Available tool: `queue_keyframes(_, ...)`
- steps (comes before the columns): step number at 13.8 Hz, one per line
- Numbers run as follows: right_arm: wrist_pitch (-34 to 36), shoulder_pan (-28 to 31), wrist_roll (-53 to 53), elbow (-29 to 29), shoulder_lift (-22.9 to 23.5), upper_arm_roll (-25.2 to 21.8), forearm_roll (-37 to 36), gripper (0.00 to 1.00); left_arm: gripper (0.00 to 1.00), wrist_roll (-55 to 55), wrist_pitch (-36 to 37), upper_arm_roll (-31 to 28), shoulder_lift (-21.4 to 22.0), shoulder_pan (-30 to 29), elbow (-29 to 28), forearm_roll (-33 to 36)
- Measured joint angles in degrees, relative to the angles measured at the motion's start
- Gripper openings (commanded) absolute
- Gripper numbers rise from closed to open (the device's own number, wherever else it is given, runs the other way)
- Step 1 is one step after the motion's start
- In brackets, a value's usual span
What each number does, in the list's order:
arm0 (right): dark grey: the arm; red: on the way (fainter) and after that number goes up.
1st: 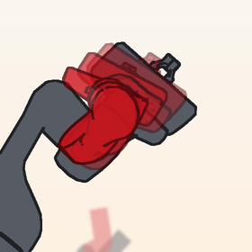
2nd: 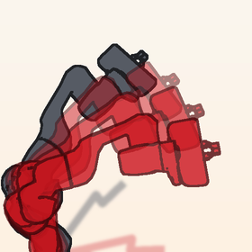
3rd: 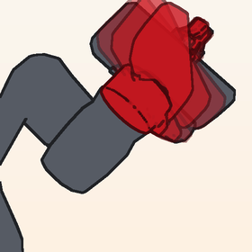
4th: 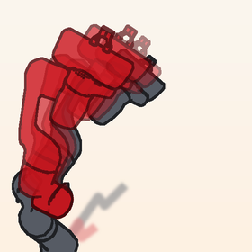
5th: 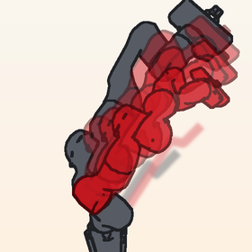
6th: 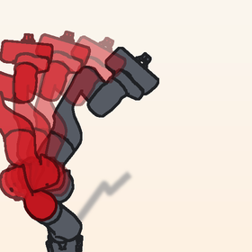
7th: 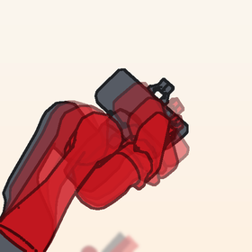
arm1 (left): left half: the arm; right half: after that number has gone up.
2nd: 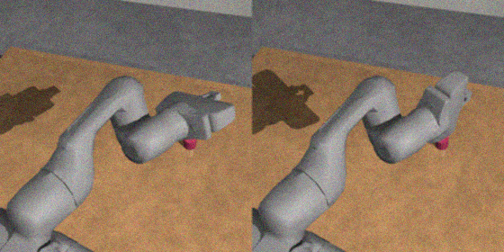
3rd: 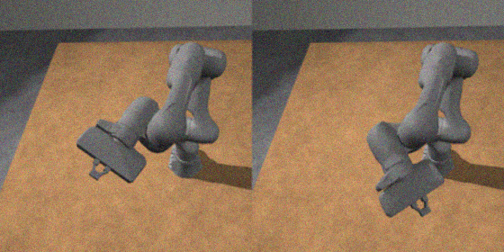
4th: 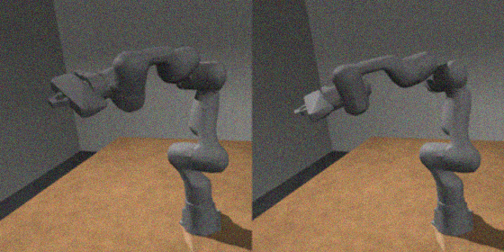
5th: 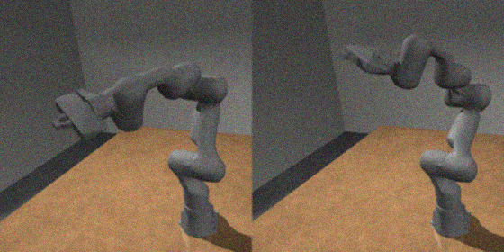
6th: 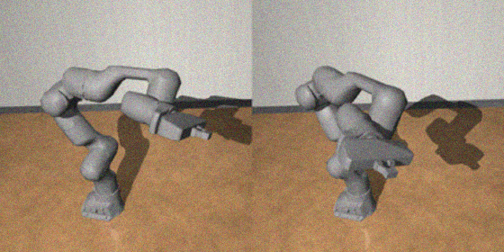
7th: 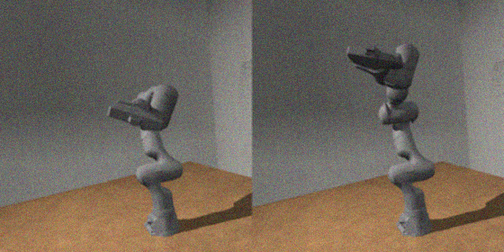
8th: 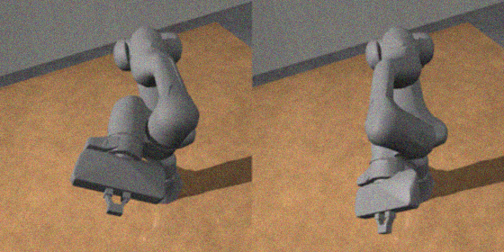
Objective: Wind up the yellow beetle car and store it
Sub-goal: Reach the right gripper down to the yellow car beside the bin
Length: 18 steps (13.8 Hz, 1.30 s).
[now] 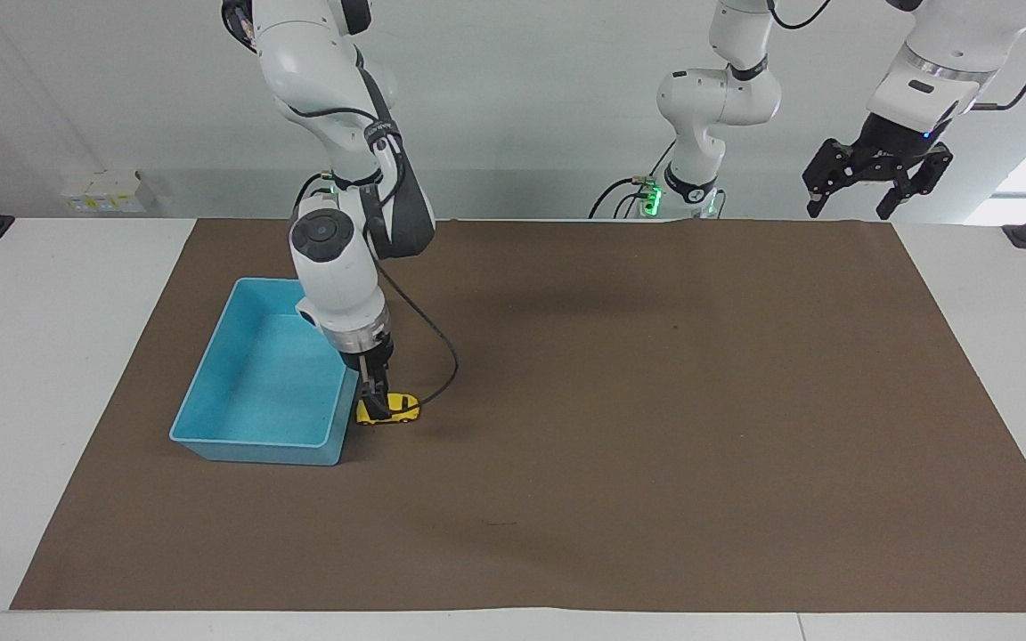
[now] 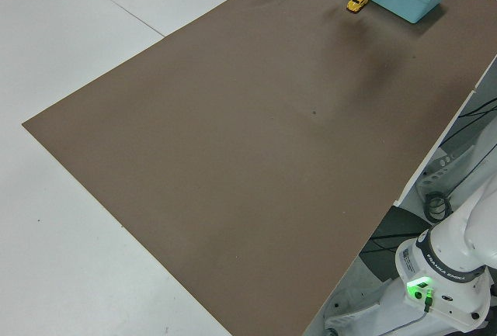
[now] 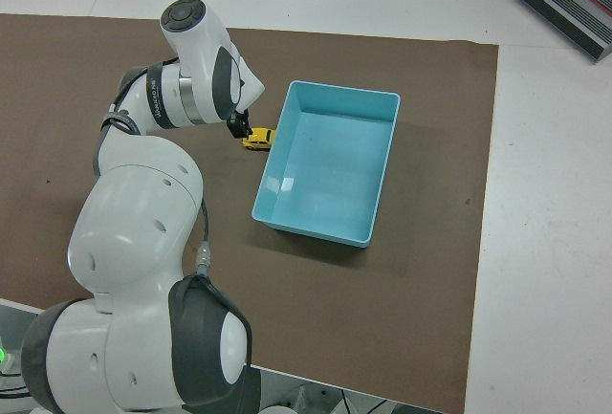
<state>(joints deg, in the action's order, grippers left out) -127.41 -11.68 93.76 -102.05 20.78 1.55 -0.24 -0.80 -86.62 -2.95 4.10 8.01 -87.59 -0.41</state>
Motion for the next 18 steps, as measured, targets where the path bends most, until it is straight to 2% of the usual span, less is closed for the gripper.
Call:
queue_keyframes(8, -10.4, -0.2, 0.1, -6.8, 1.5, 0.0, 0.0, 1.0, 1.0, -0.4, -2.4, -0.4, 0.0, 0.0, -0.9, 0.0)
queue_keyframes(13, -11.3, -0.2, 0.1, -7.6, 2.0, 0.0, 0.0, 1.0, 1.0, -0.4, -2.4, -0.6, -0.1, 0.0, -1.1, 0.0)
queue_keyframes(14, -11.4, -0.2, 0.1, -7.7, 2.1, 0.0, -0.1, 0.96, 1.0, -0.4, -2.4, -0.7, -0.1, 0.0, -1.1, 0.0)
queue_keyframes(16, -11.6, -0.2, 0.1, -7.8, 2.2, 0.0, -1.0, 0.8, 1.0, -0.4, -2.4, -0.8, -0.1, 0.0, -1.1, 0.0)
queue_keyframes(17, -11.6, -0.2, 0.1, -7.9, 2.2, -0.1, -1.3, 0.61, 1.0, -0.4, -2.4, -0.8, -0.1, 0.0, -1.1, 0.0)
queue_keyframes(18, -11.6, -0.1, 0.1, -7.9, 2.2, -0.1, -1.3, 0.32, 1.0, -0.4, -2.4, -0.8, -0.1, 0.0, -1.1, 0.0)
